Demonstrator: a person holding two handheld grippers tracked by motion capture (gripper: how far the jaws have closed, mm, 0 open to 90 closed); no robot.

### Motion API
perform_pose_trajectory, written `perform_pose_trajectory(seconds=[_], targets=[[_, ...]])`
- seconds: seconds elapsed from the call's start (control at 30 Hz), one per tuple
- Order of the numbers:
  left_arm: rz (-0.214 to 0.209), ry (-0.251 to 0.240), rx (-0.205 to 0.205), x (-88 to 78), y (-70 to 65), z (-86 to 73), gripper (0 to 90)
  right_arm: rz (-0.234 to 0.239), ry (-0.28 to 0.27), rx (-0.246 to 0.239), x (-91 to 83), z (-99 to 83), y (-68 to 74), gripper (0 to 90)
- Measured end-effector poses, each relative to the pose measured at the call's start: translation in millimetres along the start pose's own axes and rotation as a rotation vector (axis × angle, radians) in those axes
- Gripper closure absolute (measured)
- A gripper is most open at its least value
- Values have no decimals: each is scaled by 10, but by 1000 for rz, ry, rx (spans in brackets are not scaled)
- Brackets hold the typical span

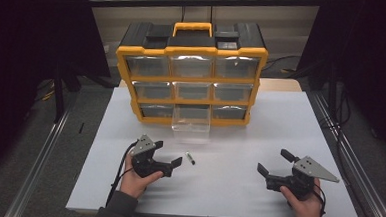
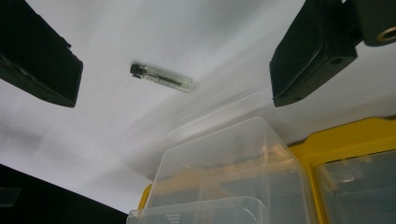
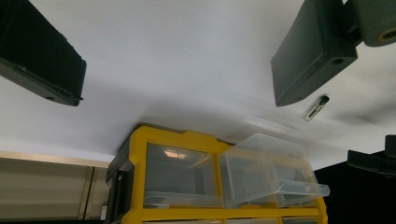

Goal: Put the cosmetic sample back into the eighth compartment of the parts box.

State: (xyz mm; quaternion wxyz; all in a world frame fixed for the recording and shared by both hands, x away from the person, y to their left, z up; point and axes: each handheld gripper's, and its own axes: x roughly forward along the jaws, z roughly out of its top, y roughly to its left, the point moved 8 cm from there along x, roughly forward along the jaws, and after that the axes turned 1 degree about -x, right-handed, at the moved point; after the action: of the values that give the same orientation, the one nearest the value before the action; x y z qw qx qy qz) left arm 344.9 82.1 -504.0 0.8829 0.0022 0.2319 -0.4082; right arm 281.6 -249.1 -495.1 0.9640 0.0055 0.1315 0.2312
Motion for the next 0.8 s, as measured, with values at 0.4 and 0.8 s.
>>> perform_pose_trajectory(seconds=[0.4,0.8], targets=[[-24,36,26,108,-52,3,38,2,0,2,-1,5,3,24],[-42,107,52,238,-107,-31,66,1,1,-4,-12,9,-5,24]])
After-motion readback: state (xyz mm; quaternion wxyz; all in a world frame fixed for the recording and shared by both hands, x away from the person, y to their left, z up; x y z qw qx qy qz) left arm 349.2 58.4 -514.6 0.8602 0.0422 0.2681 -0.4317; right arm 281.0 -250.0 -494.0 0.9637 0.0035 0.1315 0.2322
